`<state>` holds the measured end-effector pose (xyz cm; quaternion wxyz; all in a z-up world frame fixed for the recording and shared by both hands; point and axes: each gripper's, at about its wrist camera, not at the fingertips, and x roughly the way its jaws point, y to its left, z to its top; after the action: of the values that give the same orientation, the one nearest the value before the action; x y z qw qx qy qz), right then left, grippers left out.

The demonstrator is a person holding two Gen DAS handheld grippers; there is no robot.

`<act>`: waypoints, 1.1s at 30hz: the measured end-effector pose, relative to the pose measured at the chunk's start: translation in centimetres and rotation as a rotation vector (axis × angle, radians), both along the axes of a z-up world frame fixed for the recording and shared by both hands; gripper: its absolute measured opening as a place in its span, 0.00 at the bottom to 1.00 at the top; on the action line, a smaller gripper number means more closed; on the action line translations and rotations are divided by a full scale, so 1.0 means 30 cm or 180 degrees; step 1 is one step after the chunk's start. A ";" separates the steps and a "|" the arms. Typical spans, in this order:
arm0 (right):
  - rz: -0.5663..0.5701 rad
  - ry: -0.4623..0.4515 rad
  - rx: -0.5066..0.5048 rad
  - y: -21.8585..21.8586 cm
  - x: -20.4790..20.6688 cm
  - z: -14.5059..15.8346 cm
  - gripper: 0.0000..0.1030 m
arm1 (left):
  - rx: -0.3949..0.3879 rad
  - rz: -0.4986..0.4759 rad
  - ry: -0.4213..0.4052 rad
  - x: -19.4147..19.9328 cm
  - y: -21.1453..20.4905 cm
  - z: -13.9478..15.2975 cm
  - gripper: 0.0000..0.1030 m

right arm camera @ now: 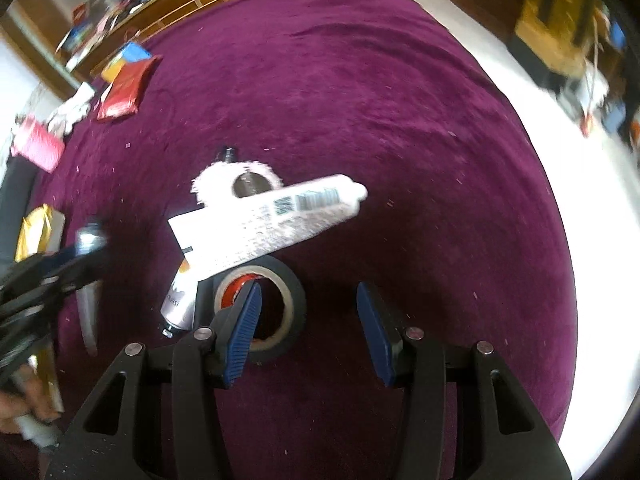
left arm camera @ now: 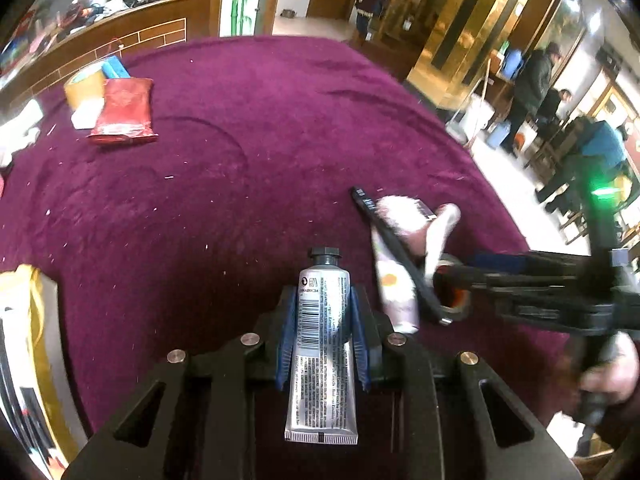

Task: Organize objects
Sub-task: 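Grasp the silver tube with the left gripper and lift it, then carry the tube to the tray with the left gripper while the right gripper grasps the black tape roll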

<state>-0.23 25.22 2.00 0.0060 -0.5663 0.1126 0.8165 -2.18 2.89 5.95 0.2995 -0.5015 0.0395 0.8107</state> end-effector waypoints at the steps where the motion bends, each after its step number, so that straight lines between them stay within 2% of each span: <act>1: 0.0031 -0.0030 0.0052 -0.010 -0.009 -0.009 0.47 | 0.0024 0.0007 0.0009 0.011 -0.008 0.012 0.21; 6: 0.0189 -0.0004 0.0462 -0.076 -0.026 -0.015 0.48 | 0.0160 0.0095 -0.0014 0.058 -0.067 0.054 0.21; 8: 0.0299 0.0046 0.0639 -0.109 -0.021 -0.013 0.38 | 0.0170 0.0165 -0.0025 0.081 -0.103 0.056 0.21; 9: 0.0350 0.0073 0.0639 -0.121 -0.017 -0.010 0.23 | 0.0174 0.0191 -0.0029 0.088 -0.117 0.060 0.21; 10: 0.0368 0.0085 0.0737 -0.136 -0.012 -0.006 0.16 | 0.0198 0.0241 -0.0039 0.096 -0.142 0.061 0.21; 11: 0.0361 0.0091 0.0754 -0.139 -0.008 -0.004 0.14 | 0.0226 0.0270 -0.0053 0.102 -0.162 0.062 0.21; 16: 0.0115 0.0081 0.0398 -0.096 0.037 0.033 0.12 | 0.0370 0.0512 -0.0089 0.135 -0.310 0.089 0.21; 22: -0.0091 0.0201 -0.0009 -0.089 0.117 0.141 0.12 | 0.0410 0.0835 -0.0095 0.188 -0.543 0.120 0.21; 24: -0.0075 0.0251 -0.0115 -0.132 0.125 0.176 0.12 | 0.0362 0.0911 -0.0084 0.192 -0.621 0.120 0.21; 28: 0.0093 0.0318 -0.0289 -0.280 0.108 0.227 0.12 | 0.0187 0.1297 -0.0090 0.204 -0.837 0.102 0.21; 33: 0.0500 0.0338 -0.0494 -0.558 0.068 0.270 0.12 | 0.0011 0.1601 -0.0195 0.221 -1.027 0.043 0.21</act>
<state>1.82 8.48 10.09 -0.1078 -0.5281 0.1309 0.8321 4.45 -27.90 7.25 0.0902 -0.5194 -0.0970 0.8442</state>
